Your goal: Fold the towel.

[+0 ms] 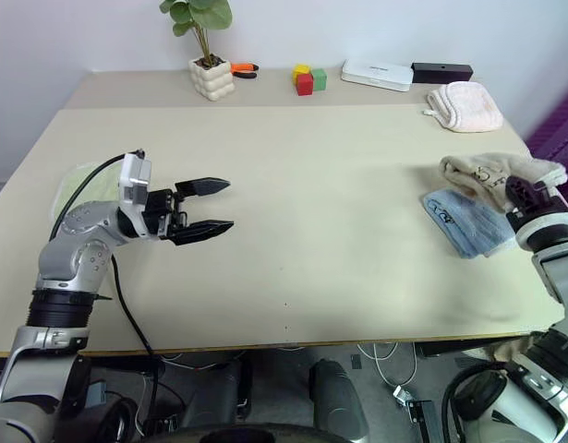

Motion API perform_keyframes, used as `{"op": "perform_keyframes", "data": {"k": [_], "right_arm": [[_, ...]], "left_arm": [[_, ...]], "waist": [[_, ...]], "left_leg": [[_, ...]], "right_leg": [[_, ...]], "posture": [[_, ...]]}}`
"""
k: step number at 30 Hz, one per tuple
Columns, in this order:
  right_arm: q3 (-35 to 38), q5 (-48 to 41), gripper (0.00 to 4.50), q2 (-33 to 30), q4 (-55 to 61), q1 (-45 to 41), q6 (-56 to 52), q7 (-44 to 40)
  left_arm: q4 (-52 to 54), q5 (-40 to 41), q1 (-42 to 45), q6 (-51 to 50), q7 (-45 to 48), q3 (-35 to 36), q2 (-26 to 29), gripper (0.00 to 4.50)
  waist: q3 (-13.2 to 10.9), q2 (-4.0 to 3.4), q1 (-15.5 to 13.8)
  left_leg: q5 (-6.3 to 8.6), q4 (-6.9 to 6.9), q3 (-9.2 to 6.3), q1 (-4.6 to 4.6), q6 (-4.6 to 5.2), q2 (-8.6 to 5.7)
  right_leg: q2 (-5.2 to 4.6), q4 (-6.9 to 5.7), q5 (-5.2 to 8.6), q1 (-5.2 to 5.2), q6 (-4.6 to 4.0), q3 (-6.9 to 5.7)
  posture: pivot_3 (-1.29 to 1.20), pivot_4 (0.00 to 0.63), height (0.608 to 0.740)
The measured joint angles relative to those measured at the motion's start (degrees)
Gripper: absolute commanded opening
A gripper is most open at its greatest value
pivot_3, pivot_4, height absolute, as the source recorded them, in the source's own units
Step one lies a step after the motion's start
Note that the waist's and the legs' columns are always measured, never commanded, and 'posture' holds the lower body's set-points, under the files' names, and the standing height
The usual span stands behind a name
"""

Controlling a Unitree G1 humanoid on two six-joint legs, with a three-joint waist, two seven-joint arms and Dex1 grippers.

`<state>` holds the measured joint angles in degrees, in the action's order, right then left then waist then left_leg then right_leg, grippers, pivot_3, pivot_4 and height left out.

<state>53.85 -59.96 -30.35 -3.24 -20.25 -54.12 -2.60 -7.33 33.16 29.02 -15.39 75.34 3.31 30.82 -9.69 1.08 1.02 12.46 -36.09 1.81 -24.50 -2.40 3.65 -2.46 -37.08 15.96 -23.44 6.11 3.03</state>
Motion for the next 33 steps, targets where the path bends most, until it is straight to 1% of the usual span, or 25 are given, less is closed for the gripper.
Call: {"op": "perform_keyframes", "data": {"k": [4,11,17,19,20,21,22,24,25,27,33], "right_arm": [[-1.5,0.1,0.04,0.0,-0.8,4.1,0.2,-3.0],[-3.1,1.7,0.04,-1.0,-3.4,8.2,1.9,-5.8],[-3.8,3.6,0.04,-1.6,-4.0,8.5,4.5,-6.8],[-3.9,4.0,0.74,-2.4,-4.8,8.5,4.6,-7.0],[-3.9,4.0,0.98,-2.6,-5.0,8.5,4.5,-7.3],[-4.0,4.0,1.42,-2.6,-5.1,8.5,4.5,-7.5],[-4.2,4.0,2.01,-2.6,-5.1,8.5,4.5,-7.5],[-4.4,4.1,2.93,-2.6,-5.1,8.5,4.5,-7.6],[-4.6,4.4,3.51,-2.6,-5.1,8.5,4.5,-7.6],[-5.1,4.9,4.43,-2.6,-5.1,8.6,4.5,-7.7],[-5.7,5.9,4.43,-4.0,-4.9,10.5,4.6,-8.3]], "left_arm": [[-0.2,0.0,0.1,0.0,0.1,-0.2,0.0,4.50],[-0.4,0.0,0.1,0.0,0.0,-0.2,0.0,4.50],[-0.4,0.0,0.1,0.0,0.0,-0.3,0.0,4.50],[-0.4,0.0,0.1,0.0,-0.1,-0.3,0.0,4.50],[-0.4,-0.1,0.1,0.0,-0.1,-0.3,0.0,4.50],[-0.4,-0.1,0.1,0.0,-0.1,-0.3,0.0,4.50],[-0.4,-0.1,0.1,0.0,-0.1,-0.3,0.0,4.50],[-0.4,-0.1,0.1,0.0,-0.1,-0.3,0.0,4.50],[-0.4,-0.1,0.1,0.0,-0.2,-0.3,0.0,4.50],[-0.4,-0.1,0.1,0.0,-0.2,-0.3,-0.1,4.50],[-0.4,-0.1,0.3,0.0,-0.5,-0.3,-0.7,4.50]], "waist": [[0.0,0.00,0.0],[0.0,0.00,0.0],[0.0,0.00,0.0],[0.0,0.00,-0.1],[0.0,0.00,-0.1],[0.0,0.00,-0.1],[0.0,0.00,-0.1],[0.0,0.00,-0.1],[0.0,0.00,-0.1],[0.0,0.00,-0.1],[0.0,0.00,-0.2]], "left_leg": [[0.00,-0.01,0.00,0.00,0.00,0.00],[0.00,-0.02,0.00,0.01,0.00,-0.01],[0.00,-0.01,0.00,0.01,0.00,0.00],[0.00,-0.02,0.00,0.01,0.00,0.00],[0.00,-0.03,-0.01,0.01,0.00,0.00],[0.00,-0.03,0.00,0.01,0.00,0.00],[0.00,-0.03,0.00,0.01,0.00,-0.01],[0.00,-0.03,0.00,0.01,0.00,0.00],[0.00,-0.02,-0.01,0.01,0.00,0.00],[0.00,-0.03,0.00,0.01,0.00,-0.01],[0.00,-0.03,0.00,0.01,0.00,-0.01]], "right_leg": [[0.00,0.01,0.00,0.01,0.00,0.00],[0.00,0.01,0.04,0.01,-0.07,0.01],[0.01,0.01,0.04,0.01,-0.06,0.01],[0.00,0.00,0.04,0.02,-0.06,0.00],[0.01,0.00,0.04,0.02,-0.06,0.00],[0.00,0.01,0.04,0.02,-0.07,0.00],[0.00,0.01,0.04,0.02,-0.07,0.01],[0.00,0.01,0.04,0.02,-0.07,0.00],[0.01,0.01,0.04,0.02,-0.06,0.00],[0.00,0.01,0.04,0.02,-0.06,0.01],[0.00,0.01,0.04,0.03,-0.06,0.01]], "posture": [[0.00,0.150,0.740],[0.00,0.150,0.740],[0.00,0.150,0.740],[0.00,0.150,0.740],[0.00,0.150,0.740],[0.00,0.150,0.740],[0.00,0.150,0.740],[0.00,0.150,0.740],[0.00,0.150,0.740],[0.00,0.150,0.740],[0.00,0.150,0.740]]}}
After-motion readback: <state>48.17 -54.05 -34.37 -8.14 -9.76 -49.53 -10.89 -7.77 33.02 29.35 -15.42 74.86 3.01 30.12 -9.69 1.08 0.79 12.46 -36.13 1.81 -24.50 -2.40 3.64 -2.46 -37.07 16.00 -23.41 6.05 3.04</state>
